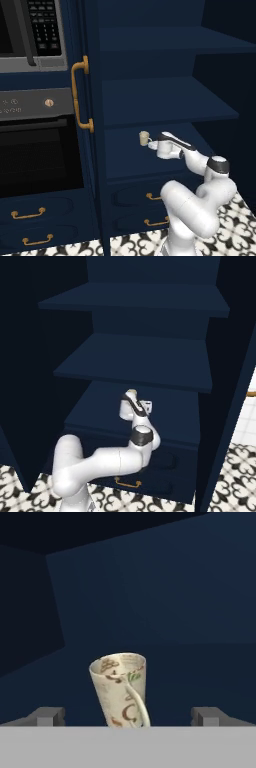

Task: Gather all objects into one cabinet and sort the glasses and bowls to opposite sides.

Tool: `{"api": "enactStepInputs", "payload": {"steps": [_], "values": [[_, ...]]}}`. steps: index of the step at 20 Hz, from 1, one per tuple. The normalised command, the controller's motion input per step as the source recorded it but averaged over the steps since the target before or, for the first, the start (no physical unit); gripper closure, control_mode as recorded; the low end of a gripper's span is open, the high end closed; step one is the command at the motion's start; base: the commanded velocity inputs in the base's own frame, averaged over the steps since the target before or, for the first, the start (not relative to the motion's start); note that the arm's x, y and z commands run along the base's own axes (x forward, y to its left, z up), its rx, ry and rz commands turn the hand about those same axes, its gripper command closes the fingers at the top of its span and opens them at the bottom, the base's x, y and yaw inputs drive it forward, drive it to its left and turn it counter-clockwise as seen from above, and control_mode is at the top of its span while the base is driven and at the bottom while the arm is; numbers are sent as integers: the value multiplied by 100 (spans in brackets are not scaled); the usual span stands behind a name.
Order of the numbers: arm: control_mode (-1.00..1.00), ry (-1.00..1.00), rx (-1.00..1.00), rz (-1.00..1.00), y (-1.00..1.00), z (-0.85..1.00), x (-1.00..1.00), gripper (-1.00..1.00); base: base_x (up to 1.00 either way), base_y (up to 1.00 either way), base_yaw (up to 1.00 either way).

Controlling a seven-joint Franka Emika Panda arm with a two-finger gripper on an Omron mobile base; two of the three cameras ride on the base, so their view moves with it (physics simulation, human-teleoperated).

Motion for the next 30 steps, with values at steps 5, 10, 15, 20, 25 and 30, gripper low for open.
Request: {"api": "enactStepInputs", "payload": {"steps": [5,10,15,20,25,30], "values": [[-100,-3,0,0,-1,-35,22,-100,0,0,0],[-100,-2,0,0,0,-19,1,-100,0,0,0],[-100,0,0,0,0,-28,0,-100,0,0,0],[-100,0,0,0,0,-26,0,-100,0,0,0],[-100,0,0,0,5,-24,0,-100,0,0,0],[-100,0,0,0,6,-22,7,-100,0,0,0]]}}
